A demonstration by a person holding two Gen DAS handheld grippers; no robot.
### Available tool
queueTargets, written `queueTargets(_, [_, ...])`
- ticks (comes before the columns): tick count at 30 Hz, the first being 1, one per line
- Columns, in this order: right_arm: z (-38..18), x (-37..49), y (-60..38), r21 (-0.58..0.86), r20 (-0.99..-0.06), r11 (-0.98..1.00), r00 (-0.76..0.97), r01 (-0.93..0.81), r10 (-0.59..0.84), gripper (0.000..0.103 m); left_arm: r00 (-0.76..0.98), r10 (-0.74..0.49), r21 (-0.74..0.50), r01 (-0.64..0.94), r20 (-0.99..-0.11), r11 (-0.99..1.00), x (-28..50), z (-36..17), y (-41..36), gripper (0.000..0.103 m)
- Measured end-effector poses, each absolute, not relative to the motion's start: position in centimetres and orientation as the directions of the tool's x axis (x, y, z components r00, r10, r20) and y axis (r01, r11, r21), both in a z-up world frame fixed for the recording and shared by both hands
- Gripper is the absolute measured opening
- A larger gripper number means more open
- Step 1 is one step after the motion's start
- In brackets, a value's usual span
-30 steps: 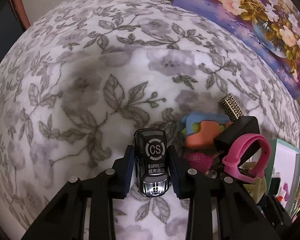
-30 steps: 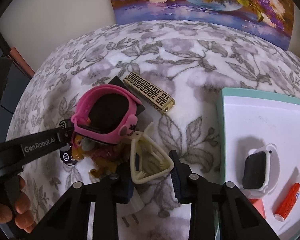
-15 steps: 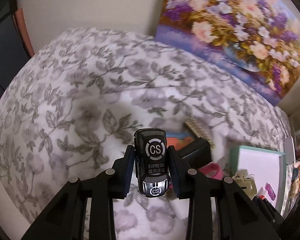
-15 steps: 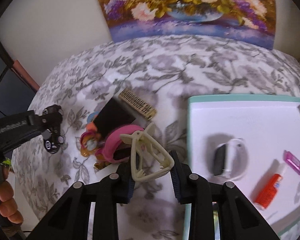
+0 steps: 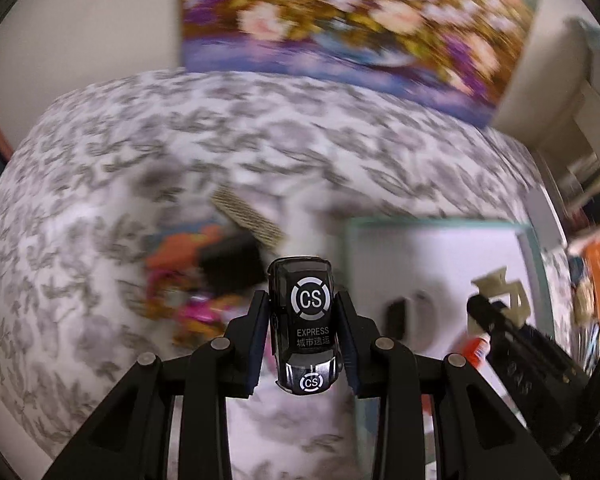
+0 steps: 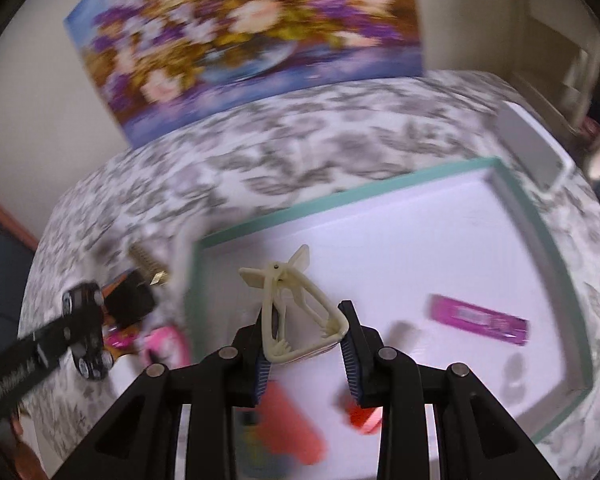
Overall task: Organize rigid objects
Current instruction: 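Place the cream clip into the tray with the right tool and release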
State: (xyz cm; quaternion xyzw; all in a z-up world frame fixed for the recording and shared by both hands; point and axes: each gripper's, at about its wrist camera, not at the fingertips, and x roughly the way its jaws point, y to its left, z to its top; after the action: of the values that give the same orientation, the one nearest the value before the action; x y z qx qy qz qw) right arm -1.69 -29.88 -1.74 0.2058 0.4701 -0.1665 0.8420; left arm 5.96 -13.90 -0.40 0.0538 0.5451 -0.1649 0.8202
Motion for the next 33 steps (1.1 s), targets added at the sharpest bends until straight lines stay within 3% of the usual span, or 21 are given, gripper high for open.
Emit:
queueTargets(15, [-2.4, -7.1, -38.4, 0.165, -0.867, 0.748, 0.456, 0.643, -0.2, 0.033, 0.304, -0.242, -0.049, 0.526, -0.922, 0.849, 0.5, -2.4, -23.0, 0.035])
queueTargets(29, [-3.4, -6.6, -37.9, 0.145, -0.887, 0.766, 0.425, 0.626, -0.18, 0.033, 0.284, -0.215, -0.039, 0.52, -0.934, 0.853, 1.1, -3.1, -23.1, 0.035])
queueTargets(33, [-3.3, -6.7, -37.9, 0.161, -0.88, 0.762, 0.44, 0.627, -0.177, 0.037, 0.288, -0.216, -0.037, 0.521, -0.933, 0.853, 1.1, -2.8, -23.1, 0.048])
